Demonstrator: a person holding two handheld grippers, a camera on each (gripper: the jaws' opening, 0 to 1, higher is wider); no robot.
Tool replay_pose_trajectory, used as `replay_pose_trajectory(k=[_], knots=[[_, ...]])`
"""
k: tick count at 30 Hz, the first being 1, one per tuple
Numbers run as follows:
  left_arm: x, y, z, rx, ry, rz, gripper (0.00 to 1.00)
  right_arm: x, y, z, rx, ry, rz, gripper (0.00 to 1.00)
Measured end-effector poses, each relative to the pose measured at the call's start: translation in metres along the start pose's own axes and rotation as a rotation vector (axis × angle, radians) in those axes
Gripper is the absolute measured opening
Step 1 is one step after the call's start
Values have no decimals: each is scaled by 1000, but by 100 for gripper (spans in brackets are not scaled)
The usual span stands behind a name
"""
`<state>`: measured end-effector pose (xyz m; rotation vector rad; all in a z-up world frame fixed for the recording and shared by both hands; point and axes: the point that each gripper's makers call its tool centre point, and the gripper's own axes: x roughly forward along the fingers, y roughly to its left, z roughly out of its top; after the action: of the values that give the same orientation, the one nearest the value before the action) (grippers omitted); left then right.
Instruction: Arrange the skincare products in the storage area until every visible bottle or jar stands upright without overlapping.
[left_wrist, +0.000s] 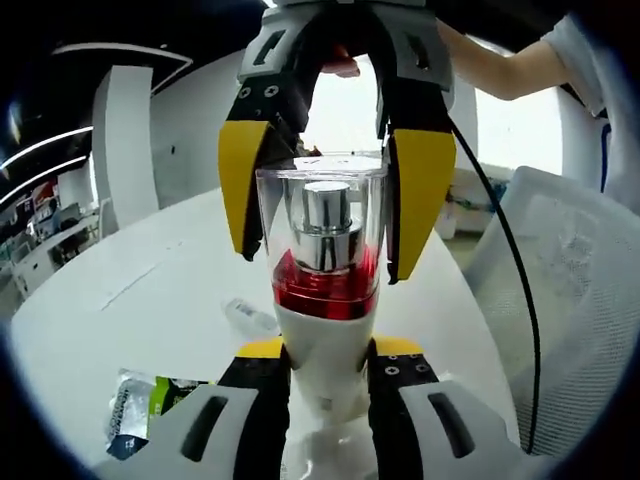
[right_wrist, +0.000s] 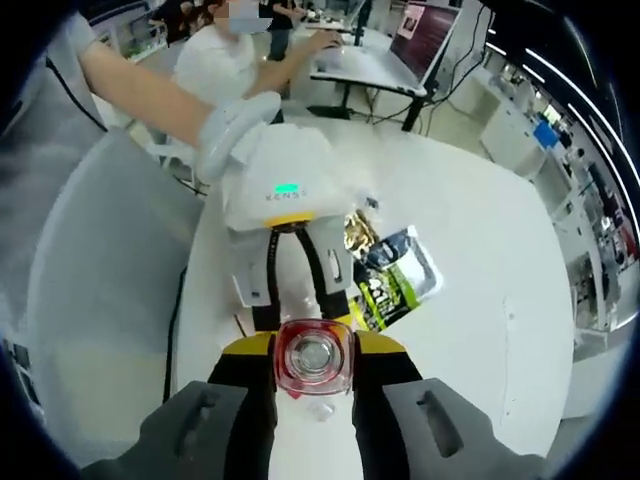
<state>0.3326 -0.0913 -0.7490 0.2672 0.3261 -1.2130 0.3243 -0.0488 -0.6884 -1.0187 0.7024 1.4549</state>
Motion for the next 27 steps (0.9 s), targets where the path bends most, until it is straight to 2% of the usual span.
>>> replay_pose_trajectory(k=[6, 12, 19, 27], knots=[[-6, 2, 19, 29, -18, 12, 26, -14, -2, 9, -14, -2, -19, 27], [-5, 0, 38, 64, -34, 8, 26, -34, -2, 9, -17, 9, -48, 27], [7, -10, 55, 86, -52, -22, 26, -52, 2, -5, 10, 30, -79, 28], [34, -26, 67, 91, -57, -84, 26, -66, 11, -30, 67, 60, -94, 28]])
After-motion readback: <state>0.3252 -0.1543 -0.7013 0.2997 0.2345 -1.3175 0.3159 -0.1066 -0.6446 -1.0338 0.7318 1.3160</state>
